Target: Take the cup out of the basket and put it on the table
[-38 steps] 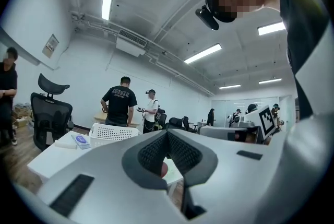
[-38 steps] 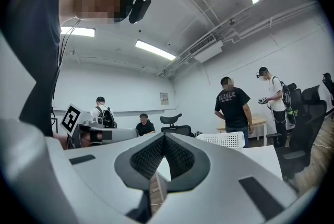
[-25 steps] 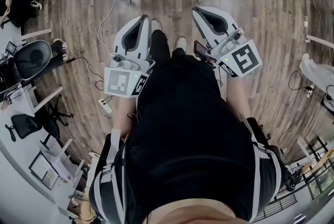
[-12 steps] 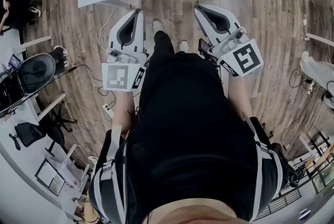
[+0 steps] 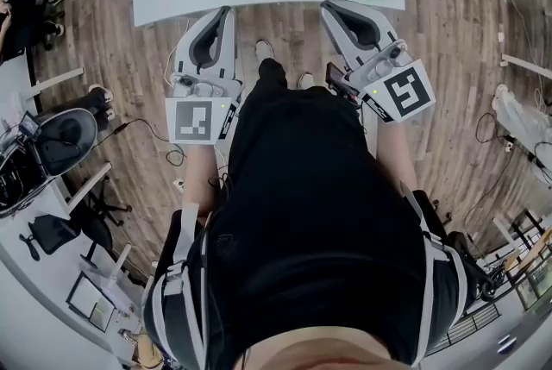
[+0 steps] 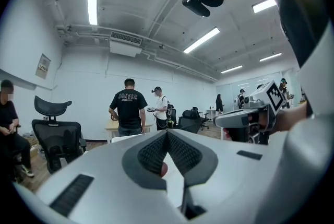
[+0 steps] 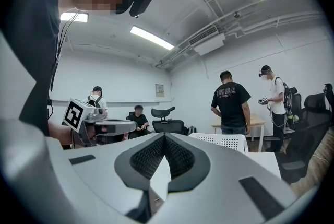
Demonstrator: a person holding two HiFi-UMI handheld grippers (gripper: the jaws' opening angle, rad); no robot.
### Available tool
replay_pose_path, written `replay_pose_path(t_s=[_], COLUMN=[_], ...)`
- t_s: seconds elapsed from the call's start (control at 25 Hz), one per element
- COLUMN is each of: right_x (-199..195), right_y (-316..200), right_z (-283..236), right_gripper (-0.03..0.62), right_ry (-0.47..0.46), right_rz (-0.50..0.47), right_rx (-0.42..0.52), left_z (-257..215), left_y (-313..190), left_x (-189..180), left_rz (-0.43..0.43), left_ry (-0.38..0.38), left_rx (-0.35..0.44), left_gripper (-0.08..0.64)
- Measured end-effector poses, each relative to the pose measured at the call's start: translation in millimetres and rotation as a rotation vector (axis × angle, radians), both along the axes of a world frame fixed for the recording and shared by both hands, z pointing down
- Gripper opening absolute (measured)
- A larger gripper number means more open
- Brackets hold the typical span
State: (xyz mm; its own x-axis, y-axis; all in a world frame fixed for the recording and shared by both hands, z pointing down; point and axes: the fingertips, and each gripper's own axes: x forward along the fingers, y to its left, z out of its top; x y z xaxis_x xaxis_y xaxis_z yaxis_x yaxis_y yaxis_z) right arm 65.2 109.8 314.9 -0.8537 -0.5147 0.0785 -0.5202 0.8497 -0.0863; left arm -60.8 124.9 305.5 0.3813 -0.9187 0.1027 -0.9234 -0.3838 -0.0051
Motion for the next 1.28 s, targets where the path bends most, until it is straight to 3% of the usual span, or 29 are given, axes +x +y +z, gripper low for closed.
replay_pose_path(t_s=[0.32, 0.68, 0.96, 1.28], right_x=[-36.6, -72.9, -82.1, -72.0], right_y=[-29.1, -54.7, -67.7, -102.5], right_z=[-6.6, -9.4, -0.2, 0.9], right_gripper=[0.019, 0.019, 0.02, 0.02], right_ry=[0.009, 0.017, 0.045, 0.027], right_rz=[0.035, 0.11, 0.099, 0.049], right_rx=[0.002, -0.012, -0.035, -0.03], left_z=[3.0, 7.6, 16.9, 19.3], left_y=[-28.7, -57.2, -82.8, -103.3], left_x=[-31.2, -59.9, -57.6, -38.3], left_rz=[0.035, 0.131, 0.167, 0.118], left_ry=[0.011, 0.034, 0.059, 0.092], left_rx=[-0.008, -0.037, -0.054, -0.073], left_gripper=[0.017, 0.018, 0.018, 0.017])
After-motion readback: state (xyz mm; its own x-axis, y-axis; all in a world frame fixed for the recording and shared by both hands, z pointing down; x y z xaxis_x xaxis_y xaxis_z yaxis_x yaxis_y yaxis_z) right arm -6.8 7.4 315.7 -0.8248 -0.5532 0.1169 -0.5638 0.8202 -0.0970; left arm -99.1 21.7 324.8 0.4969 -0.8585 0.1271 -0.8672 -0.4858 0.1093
